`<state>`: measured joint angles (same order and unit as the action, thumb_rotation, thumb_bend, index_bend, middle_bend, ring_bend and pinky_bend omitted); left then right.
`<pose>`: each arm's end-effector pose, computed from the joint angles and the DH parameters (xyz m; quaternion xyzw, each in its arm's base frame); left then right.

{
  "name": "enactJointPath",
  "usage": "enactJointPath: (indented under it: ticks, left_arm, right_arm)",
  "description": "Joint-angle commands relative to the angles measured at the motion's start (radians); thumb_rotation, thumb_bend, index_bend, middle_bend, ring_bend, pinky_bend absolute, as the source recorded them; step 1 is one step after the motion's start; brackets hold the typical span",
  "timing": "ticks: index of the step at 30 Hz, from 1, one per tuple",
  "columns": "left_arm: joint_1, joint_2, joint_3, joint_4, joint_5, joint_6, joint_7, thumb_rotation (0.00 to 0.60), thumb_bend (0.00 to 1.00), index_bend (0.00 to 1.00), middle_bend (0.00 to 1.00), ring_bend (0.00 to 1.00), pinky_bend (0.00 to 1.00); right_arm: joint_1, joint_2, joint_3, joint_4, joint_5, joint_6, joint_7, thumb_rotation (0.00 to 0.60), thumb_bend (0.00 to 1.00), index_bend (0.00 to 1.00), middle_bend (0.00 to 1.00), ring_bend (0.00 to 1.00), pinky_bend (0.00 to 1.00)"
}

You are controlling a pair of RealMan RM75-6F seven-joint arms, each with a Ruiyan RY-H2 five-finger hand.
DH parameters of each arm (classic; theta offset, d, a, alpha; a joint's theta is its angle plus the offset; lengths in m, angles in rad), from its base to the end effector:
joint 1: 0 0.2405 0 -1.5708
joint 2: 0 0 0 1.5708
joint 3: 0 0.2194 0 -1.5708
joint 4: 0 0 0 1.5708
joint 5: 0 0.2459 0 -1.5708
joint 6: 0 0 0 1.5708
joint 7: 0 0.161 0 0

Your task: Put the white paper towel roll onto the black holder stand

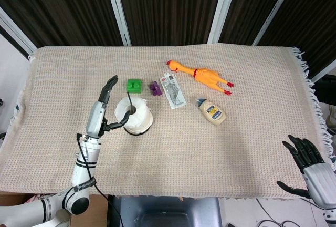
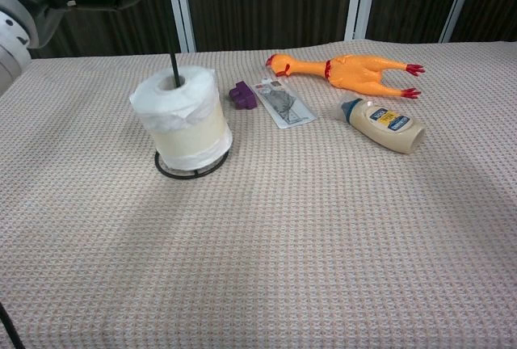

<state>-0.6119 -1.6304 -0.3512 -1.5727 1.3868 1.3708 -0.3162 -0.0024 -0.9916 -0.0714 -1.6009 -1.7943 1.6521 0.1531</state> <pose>-0.0537 0.3324 0.0185 -0.4609 -0.4698 -0.7062 0.2611 -0.2809 -0.1389 0.1346 0.6504 -0.3593 0.4298 0.5130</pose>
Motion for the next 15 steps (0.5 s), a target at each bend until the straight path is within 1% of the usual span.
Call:
enactJointPath:
  ticks: [1,4,5,7,8,11,12,14,15]
  left_arm:
    - [0.057,0.092,0.089,-0.046,0.089,0.033,0.018,0.6,0.38,0.0,0.0,0.0,0.0]
    - [0.137,0.202,0.206,-0.055,0.183,0.076,0.029,0.6,0.4,0.0,0.0,0.0,0.0]
    - [0.171,0.243,0.252,-0.049,0.209,0.094,0.024,0.6,0.4,0.0,0.0,0.0,0.0]
    - [0.222,0.288,0.314,-0.022,0.239,0.126,0.01,0.6,0.41,0.0,0.0,0.0,0.0]
    - [0.256,0.306,0.349,0.013,0.256,0.153,-0.003,0.6,0.41,0.0,0.0,0.0,0.0]
    - [0.328,0.321,0.414,0.121,0.287,0.212,-0.018,0.6,0.41,0.0,0.0,0.0,0.0]
    - [0.356,0.32,0.44,0.181,0.304,0.234,-0.009,0.6,0.41,0.0,0.0,0.0,0.0]
    - [0.399,0.297,0.46,0.269,0.307,0.268,0.013,0.6,0.41,0.0,0.0,0.0,0.0]
    - [0.417,0.279,0.461,0.309,0.293,0.268,0.034,0.6,0.41,0.0,0.0,0.0,0.0]
  right_arm:
    - [0.0,0.0,-0.002,0.0,-0.001,-0.002,-0.003,0.6,0.0,0.0,0.0,0.0,0.0]
    - [-0.001,0.0,-0.003,-0.002,0.004,-0.009,-0.014,0.6,0.0,0.0,0.0,0.0,0.0]
    - [-0.001,-0.001,-0.004,-0.004,0.004,-0.014,-0.021,0.6,0.0,0.0,0.0,0.0,0.0]
    - [0.0,-0.004,-0.006,-0.007,0.002,-0.021,-0.034,0.6,0.0,0.0,0.0,0.0,0.0]
    - [0.0,-0.007,-0.009,-0.009,0.0,-0.024,-0.044,0.6,0.0,0.0,0.0,0.0,0.0]
    - [-0.001,-0.016,-0.011,-0.011,-0.008,-0.027,-0.068,0.6,0.0,0.0,0.0,0.0,0.0]
    - [-0.001,-0.021,-0.011,-0.011,-0.01,-0.029,-0.08,0.6,0.0,0.0,0.0,0.0,0.0]
    - [-0.001,-0.029,-0.01,-0.012,-0.01,-0.034,-0.098,0.6,0.0,0.0,0.0,0.0,0.0]
    - [-0.001,-0.036,-0.009,-0.015,-0.008,-0.038,-0.113,0.6,0.0,0.0,0.0,0.0,0.0]
